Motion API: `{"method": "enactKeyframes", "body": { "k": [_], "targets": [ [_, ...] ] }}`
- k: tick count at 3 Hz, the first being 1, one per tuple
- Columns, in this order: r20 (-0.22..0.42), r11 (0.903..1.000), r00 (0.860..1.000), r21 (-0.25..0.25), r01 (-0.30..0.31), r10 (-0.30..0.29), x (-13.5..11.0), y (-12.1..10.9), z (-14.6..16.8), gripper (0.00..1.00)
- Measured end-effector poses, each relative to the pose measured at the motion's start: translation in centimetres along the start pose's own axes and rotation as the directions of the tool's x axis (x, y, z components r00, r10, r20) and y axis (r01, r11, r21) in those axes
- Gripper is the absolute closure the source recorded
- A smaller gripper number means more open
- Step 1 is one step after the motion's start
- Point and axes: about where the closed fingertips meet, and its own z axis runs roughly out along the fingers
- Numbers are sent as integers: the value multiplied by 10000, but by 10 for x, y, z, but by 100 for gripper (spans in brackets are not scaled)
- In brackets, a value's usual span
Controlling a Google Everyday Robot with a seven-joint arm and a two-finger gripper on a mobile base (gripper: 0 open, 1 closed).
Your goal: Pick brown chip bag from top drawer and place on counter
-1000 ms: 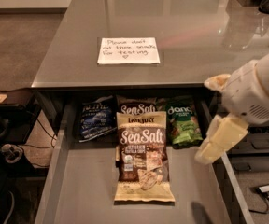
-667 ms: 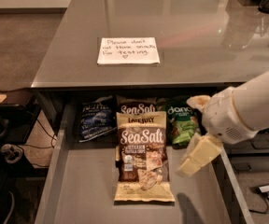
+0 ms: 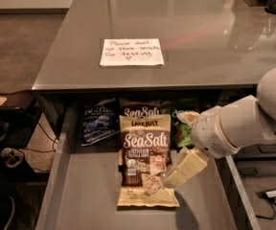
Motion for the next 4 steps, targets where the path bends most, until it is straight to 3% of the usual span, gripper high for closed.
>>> {"method": "enactKeyframes", "body": {
  "k": [1, 2, 4],
  "targets": [
    [-117, 9981, 9999, 618, 72, -65, 7, -5, 6, 0],
    [-537, 9875, 9981, 1528, 382, -303, 10, -13, 27, 0],
    [-1118, 9681, 9933, 2442, 557, -290, 18, -47, 84, 0]
  ]
}}
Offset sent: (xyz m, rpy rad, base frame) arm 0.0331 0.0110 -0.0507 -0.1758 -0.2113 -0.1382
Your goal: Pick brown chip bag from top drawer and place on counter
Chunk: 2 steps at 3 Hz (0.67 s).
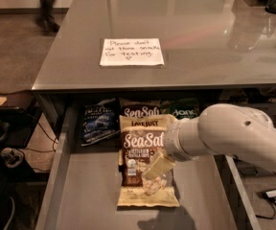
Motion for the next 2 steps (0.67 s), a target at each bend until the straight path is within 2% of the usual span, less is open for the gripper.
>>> {"method": "enactKeyframes", "body": {
  "k": [2],
  "targets": [
    [-138, 9993, 9994, 215, -315, 318, 23, -32, 35, 0]
  ]
}}
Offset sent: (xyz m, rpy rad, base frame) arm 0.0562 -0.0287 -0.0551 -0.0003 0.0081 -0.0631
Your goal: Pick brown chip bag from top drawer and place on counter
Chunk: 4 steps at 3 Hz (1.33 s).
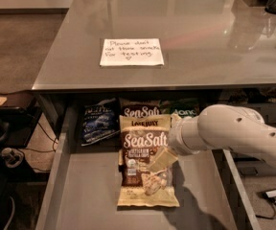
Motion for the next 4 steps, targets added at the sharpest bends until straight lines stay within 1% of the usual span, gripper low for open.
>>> {"method": "enactKeyframes", "body": {
  "k": [2, 3, 4],
  "targets": [
    [-120, 10000, 9999, -34, -86, 86, 15, -16, 23, 0],
    [-256, 9997, 9995, -99, -212, 209, 25, -19, 32, 0],
    [-317, 9988, 9989, -320, -366, 356, 31, -18, 43, 0]
  ]
}}
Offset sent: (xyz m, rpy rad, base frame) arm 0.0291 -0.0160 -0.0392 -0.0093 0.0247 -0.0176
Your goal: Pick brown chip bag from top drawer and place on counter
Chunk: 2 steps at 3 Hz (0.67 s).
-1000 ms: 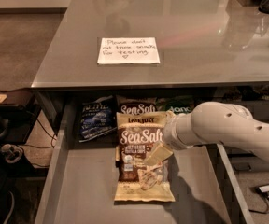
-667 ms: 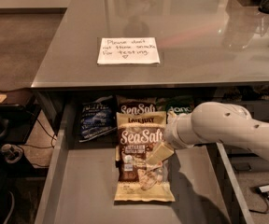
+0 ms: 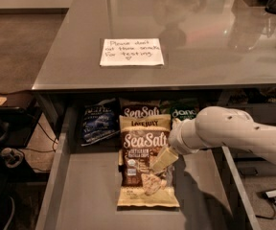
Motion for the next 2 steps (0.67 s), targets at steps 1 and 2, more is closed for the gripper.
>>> {"method": "enactKeyframes", "body": {
  "k": [1, 2],
  "targets": [
    [201, 9987, 9998, -505, -87, 98, -9, 8, 13, 0],
    [621, 9915, 9976, -1277, -237, 319, -27, 24, 25, 0]
  ]
}}
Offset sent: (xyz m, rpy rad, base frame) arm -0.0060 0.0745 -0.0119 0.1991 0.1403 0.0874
